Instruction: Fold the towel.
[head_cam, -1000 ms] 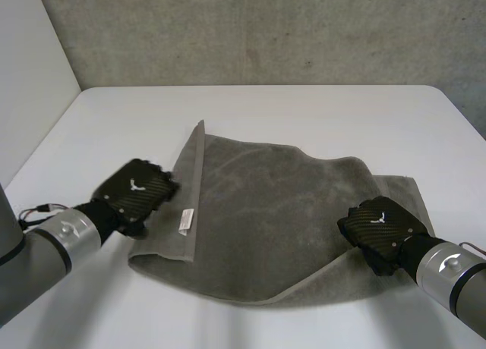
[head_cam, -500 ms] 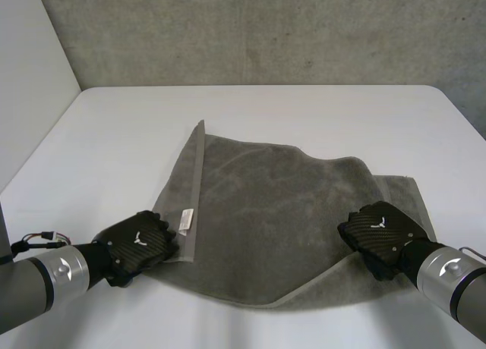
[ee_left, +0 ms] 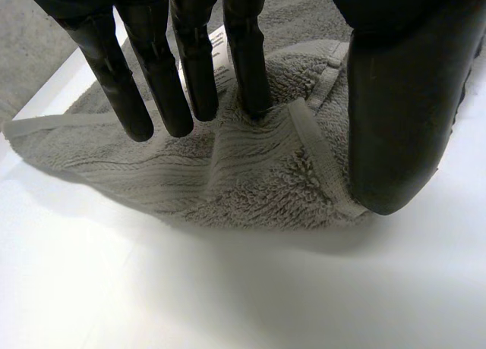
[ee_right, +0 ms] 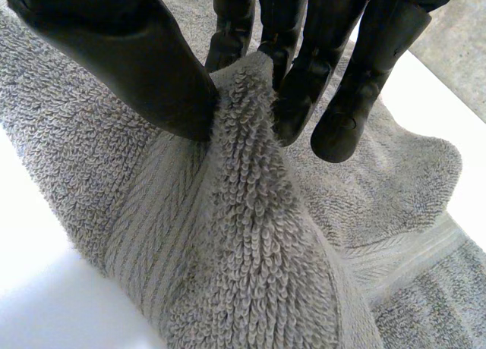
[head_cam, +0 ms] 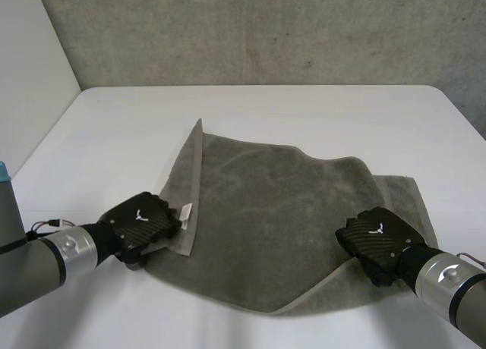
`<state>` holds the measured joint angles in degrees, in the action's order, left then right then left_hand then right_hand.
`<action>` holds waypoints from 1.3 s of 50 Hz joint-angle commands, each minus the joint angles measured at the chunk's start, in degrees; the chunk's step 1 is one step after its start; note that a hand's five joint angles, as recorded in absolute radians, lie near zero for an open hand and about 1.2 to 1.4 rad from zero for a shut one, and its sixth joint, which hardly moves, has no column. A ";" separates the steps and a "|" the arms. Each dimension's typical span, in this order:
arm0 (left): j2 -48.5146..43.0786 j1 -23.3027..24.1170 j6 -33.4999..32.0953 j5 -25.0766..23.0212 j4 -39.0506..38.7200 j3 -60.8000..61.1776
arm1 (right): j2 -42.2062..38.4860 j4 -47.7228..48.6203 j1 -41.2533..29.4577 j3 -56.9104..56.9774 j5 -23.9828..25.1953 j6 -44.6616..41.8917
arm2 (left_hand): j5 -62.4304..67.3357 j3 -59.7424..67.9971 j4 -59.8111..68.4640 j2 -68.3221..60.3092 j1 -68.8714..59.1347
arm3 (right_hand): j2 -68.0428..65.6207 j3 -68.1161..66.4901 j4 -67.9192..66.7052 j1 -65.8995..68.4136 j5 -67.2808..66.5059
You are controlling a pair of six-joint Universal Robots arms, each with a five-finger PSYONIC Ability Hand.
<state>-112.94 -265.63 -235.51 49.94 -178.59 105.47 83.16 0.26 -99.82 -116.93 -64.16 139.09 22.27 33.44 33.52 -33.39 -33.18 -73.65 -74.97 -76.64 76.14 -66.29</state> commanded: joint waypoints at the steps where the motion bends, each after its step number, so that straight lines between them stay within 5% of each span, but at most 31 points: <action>1: -1.05 0.55 0.40 0.16 -0.71 -1.05 | -0.45 0.09 -0.02 0.04 0.00 -0.04 | 0.66 -0.51 -0.60 0.47 0.26 | -6.35 -5.03 -3.36 3.86 -3.71; 12: -1.66 1.51 6.90 0.86 -2.20 -3.51 | -0.98 0.18 -0.02 0.04 0.00 -0.04 | 9.38 8.21 8.13 -8.25 -8.46 | -6.35 -5.03 -3.36 3.86 -3.71; 30: -3.16 2.74 7.17 3.41 -2.82 -4.48 | -1.69 0.18 -0.02 0.04 -0.09 -0.04 | 27.22 26.05 25.97 -26.09 -26.30 | -6.35 -5.03 -3.36 3.86 -3.71; 34: -3.34 3.10 7.17 3.50 -2.82 -4.48 | -1.69 0.09 0.07 0.04 0.00 -0.04 | 33.96 32.79 32.71 -32.83 -33.04 | -6.35 -5.03 -3.36 3.86 -3.71; 36: -3.42 3.10 7.26 3.59 -2.73 -4.48 | -1.69 0.09 0.07 0.12 0.00 -0.04 | 47.70 46.53 46.45 -46.57 -46.78 | -6.35 -5.03 -3.36 3.86 -3.71; 45: -2.02 3.27 9.63 3.77 -2.11 -6.50 | -1.42 -1.13 -0.02 4.41 -0.35 0.92 | 47.73 46.56 46.48 -46.61 -46.82 | -6.35 -5.03 -3.36 3.86 -3.71; 56: -0.70 6.17 26.68 10.97 -2.55 -21.18 | -2.48 -3.60 -0.37 21.04 -0.44 9.80 | 47.73 46.56 46.48 -46.61 -46.82 | -6.35 -5.03 -3.36 3.86 -3.71; 65: -7.10 7.93 40.28 22.20 -2.82 -44.69 | -8.26 -1.50 -1.51 46.22 -2.81 14.70 | 47.73 46.56 46.48 -46.61 -46.82 | -6.35 -5.03 -3.36 3.86 -3.71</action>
<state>-116.21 -258.75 -203.12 65.34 -181.34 75.75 78.44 -3.16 -100.36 -85.72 -65.44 150.20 65.51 76.60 77.66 -76.44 -75.12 -73.97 -75.26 -76.65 76.19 -66.29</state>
